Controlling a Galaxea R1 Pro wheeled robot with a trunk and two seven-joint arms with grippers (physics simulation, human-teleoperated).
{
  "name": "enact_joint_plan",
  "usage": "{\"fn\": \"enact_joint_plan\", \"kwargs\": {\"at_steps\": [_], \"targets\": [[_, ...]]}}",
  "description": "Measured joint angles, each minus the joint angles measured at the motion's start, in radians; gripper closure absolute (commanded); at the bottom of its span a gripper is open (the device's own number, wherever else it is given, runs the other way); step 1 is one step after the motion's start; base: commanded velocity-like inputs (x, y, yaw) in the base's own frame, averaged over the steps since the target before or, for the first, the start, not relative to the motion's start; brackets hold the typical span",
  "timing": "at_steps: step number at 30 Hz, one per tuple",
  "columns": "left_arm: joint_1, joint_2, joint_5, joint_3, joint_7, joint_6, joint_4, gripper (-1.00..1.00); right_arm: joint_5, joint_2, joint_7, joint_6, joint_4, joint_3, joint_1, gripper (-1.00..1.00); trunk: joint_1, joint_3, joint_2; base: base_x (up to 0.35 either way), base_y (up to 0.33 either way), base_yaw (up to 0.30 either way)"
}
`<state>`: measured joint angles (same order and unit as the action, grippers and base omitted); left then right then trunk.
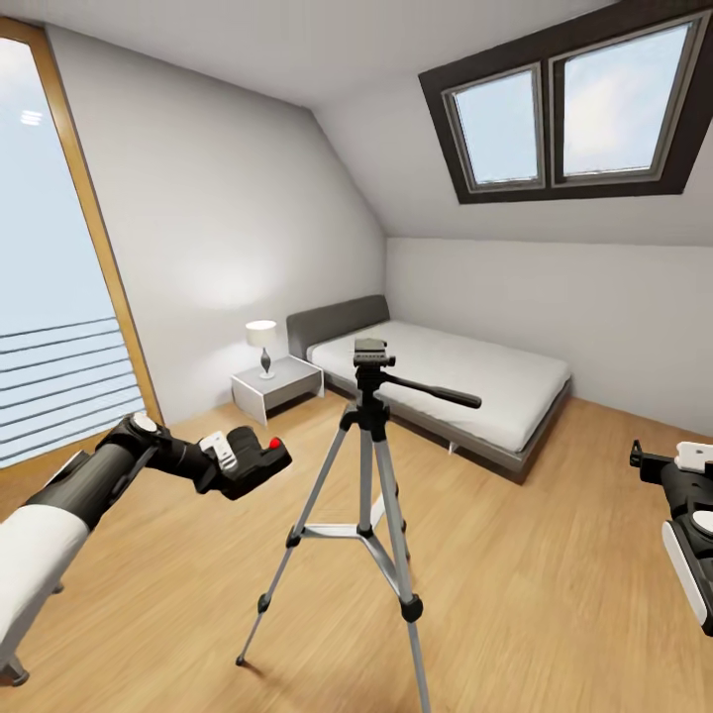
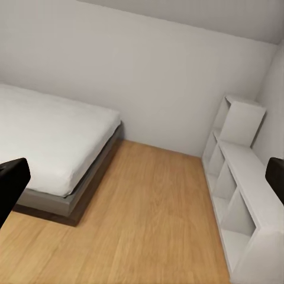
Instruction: Attach the digital camera to the camera tripod in the bedroom.
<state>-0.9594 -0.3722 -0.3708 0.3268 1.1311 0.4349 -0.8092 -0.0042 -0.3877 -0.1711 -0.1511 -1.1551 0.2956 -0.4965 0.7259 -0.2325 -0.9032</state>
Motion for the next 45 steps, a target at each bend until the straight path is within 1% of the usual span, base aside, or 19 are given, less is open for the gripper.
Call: {"fn": "enact_joint_plan", "kwargs": {"at_steps": [2,5,8,13,18,20,28,37,45], "targets": [[0.000,-0.001,0.000,-0.004,-0.001,0.036,-0.026,1.00,0.000,0.000,0.000,0.000,0.000,0.000,0.000,-1.00,-0.008,0.006,0.014,0.000,0.000,0.000],[-0.001,-0.001,-0.001,-0.006,-0.001,0.066,-0.048,1.00,0.000,0.000,0.000,0.000,0.000,0.000,0.000,-1.00,-0.019,0.016,0.035,0.000,0.000,0.000],[-0.005,-0.002,-0.001,-0.008,-0.002,0.092,-0.059,1.00,0.000,0.000,0.000,0.000,0.000,0.000,0.000,-1.00,-0.031,0.025,0.056,0.000,0.000,0.000],[-0.027,-0.003,-0.002,-0.015,-0.003,0.146,-0.068,1.00,0.000,0.000,0.000,0.000,0.000,0.000,0.000,-1.00,-0.050,0.041,0.091,0.000,0.000,0.000],[-0.059,-0.002,-0.002,-0.022,-0.004,0.196,-0.070,1.00,0.000,0.000,0.000,0.000,0.000,0.000,0.000,-1.00,-0.069,0.057,0.126,0.000,0.000,0.000],[-0.082,-0.002,-0.003,-0.023,-0.004,0.226,-0.071,1.00,0.000,0.000,0.000,0.000,0.000,0.000,0.000,-1.00,-0.077,0.063,0.140,0.000,0.000,0.000],[-0.151,-0.001,-0.003,-0.024,-0.004,0.298,-0.071,1.00,0.000,0.000,0.000,0.000,0.000,0.000,0.000,-1.00,-0.107,0.088,0.196,0.000,0.000,0.000],[-0.219,0.001,-0.002,-0.025,-0.003,0.349,-0.072,1.00,0.000,0.000,0.000,0.000,0.000,0.000,0.000,-1.00,-0.142,0.116,0.259,0.000,0.000,0.000],[-0.250,0.011,-0.003,-0.023,-0.004,0.406,-0.072,1.00,0.000,0.000,0.000,0.000,0.000,0.000,0.000,-1.00,-0.173,0.142,0.316,0.000,0.000,0.000]]}}
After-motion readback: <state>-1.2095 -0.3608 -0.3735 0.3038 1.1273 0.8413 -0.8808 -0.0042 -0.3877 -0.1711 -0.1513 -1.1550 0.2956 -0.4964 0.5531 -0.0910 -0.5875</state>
